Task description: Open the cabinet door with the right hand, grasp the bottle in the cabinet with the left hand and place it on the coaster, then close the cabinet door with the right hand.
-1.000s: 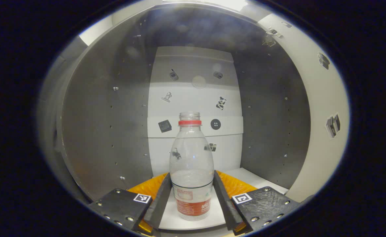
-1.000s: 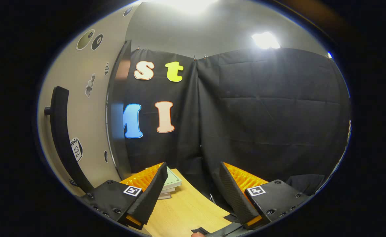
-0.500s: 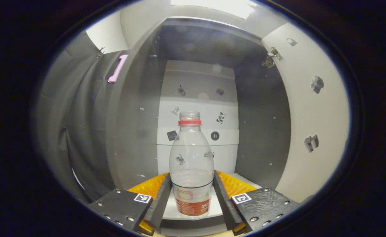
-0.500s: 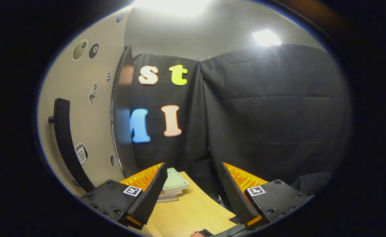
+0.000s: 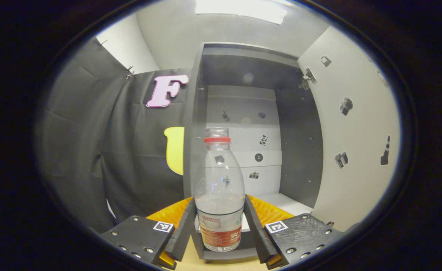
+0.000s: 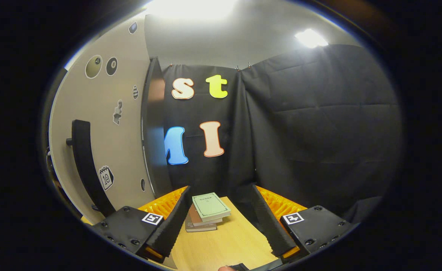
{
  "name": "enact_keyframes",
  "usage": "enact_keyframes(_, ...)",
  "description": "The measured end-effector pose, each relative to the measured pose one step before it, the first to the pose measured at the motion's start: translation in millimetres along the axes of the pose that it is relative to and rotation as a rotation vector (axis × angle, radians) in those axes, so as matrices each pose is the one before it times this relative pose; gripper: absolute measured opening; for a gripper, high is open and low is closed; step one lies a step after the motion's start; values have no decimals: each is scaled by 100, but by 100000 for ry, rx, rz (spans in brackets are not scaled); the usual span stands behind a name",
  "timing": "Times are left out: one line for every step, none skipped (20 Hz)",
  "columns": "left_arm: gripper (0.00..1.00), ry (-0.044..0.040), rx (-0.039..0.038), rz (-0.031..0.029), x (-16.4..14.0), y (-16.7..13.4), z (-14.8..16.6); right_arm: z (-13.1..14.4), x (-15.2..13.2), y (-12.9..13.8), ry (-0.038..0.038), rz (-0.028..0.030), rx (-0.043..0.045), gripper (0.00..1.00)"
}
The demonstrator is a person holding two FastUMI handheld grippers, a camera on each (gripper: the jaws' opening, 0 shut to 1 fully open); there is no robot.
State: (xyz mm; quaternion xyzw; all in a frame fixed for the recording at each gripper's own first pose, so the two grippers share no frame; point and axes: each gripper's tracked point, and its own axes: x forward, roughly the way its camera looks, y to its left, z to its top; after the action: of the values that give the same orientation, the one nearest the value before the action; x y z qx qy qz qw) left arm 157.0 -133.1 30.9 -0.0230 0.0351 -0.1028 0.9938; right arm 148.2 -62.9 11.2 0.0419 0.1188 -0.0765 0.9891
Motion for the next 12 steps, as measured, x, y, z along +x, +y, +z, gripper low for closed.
enact_keyframes(70, 1, -228, 1501, -1016, 574, -512, -147, -17, 152, 366, 1135, -218, 99)
enact_keyframes(70, 124, -251, 1367, -974, 539, -549, -106, -35, 174, 228, 1177, -231, 99)
enact_keyframes(70, 458, -296, 1318, -972, 625, -652, -154, -5, 126, 196, 1161, -128, 96)
enact_keyframes(70, 290, -123, 1117, -899, 495, -663, -93, -1, 143, 277, 1157, -119, 99)
enact_keyframes(70, 472, 84, 1141, -873, 509, -729, -114, 41, 238, 166, 971, -98, 99)
enact_keyframes(70, 615, 278, 1003, -826, 470, -776, -77, -25, 185, 71, 1091, -55, 99)
enact_keyframes(70, 846, 194, 545, -889, 362, -964, -90, -18, 108, -42, 783, -4, 99)
enact_keyframes(70, 657, 151, 200, -833, 215, -867, -44, 2, 4, -80, 521, 12, 96)
enact_keyframes(71, 687, 271, 350, -899, 323, -900, -125, 53, 98, 101, 557, 129, 96)
enact_keyframes(71, 640, 447, 585, -850, 414, -980, -88, -16, 133, 66, 620, 361, 96)
enact_keyframes(70, 815, 499, 781, -813, 376, -1123, -51, 56, 203, 59, 715, 475, 96)
enact_keyframes(70, 1029, 348, 763, -677, 285, -997, -78, 1, 107, 134, 770, 368, 99)
